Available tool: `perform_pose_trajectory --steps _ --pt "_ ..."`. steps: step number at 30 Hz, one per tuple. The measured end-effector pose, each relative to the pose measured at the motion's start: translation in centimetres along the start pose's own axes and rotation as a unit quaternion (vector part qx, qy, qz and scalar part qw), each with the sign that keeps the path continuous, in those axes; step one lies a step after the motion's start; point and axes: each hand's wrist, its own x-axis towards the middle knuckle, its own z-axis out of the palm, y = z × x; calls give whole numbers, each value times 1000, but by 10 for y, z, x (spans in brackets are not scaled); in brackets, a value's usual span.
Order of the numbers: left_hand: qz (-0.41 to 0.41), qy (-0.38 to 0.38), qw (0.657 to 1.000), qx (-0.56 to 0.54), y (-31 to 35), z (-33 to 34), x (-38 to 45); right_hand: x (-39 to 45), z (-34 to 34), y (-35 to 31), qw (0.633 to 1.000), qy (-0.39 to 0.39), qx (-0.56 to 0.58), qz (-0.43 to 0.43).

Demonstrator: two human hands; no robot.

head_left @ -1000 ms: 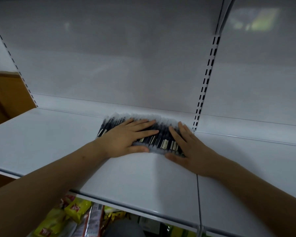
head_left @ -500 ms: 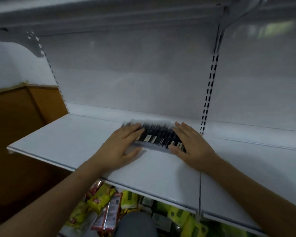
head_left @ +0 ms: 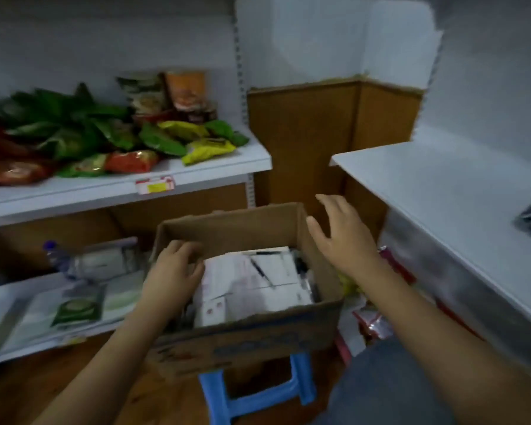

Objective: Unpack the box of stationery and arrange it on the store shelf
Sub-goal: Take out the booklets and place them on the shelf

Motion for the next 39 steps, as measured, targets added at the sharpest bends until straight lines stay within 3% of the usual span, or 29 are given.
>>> perform_pose_trajectory --steps 3,7,9,12,14,17,22,26,29,32,39 --pt "-37 -74 996 38 -41 2 -31 9 66 -29 988 -143 -53 -37" --pt "15 -160 984 79 -44 9 -37 18 120 -35 912 -380 -157 9" --pt "23 -248 960 128 -42 12 -25 24 135 -25 869 -455 -188 52" --pt "-3 -410 894 180 -42 26 -5 33 149 -4 826 -523 -190 94" --pt "-32 -477 860 177 -42 42 12 38 156 6 822 -530 -197 70" --pt "-17 -471 861 192 -42 66 53 49 168 11 830 -515 -216 -12" --pt "-17 -413 902 128 -60 106 113 67 204 19 832 -520 -181 71" --pt "-22 -419 899 125 -76 128 122 69 219 23 833 -510 -201 70" --pt "-36 -446 891 79 -78 126 130 76 219 25 843 -499 -163 117" --pt "-13 -424 900 98 -76 126 128 75 221 22 862 -459 -202 75" --pt "-19 -431 896 105 -71 131 126 72 213 14 861 -490 -104 86"
